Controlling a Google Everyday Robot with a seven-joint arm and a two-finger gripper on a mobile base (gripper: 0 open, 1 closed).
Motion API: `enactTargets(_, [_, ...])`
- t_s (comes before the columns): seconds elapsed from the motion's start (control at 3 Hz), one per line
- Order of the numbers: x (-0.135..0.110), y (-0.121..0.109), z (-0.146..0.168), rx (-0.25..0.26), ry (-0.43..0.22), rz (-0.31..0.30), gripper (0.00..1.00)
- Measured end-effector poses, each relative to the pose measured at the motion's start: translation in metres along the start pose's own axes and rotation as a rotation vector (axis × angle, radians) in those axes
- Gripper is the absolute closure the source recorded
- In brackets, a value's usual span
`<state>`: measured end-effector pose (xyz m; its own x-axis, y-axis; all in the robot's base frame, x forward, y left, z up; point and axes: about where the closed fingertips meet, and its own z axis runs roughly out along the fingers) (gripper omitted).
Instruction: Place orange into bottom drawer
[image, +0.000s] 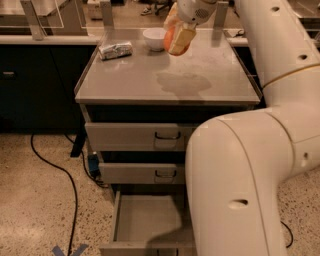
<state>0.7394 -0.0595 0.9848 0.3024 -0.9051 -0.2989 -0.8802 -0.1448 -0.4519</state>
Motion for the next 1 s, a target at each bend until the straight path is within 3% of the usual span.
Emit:
enactTargets(0.33, [-0.017, 0.026, -0.037, -0.020, -0.017, -0.008, 1.00])
enactTargets(0.67, [-0.042, 0.056, -0.088, 0.018, -0.038, -0.008, 1.00])
enactTargets(1.0, [-0.057, 0.094, -0.111, 0.014, -0.048, 0.008, 1.00])
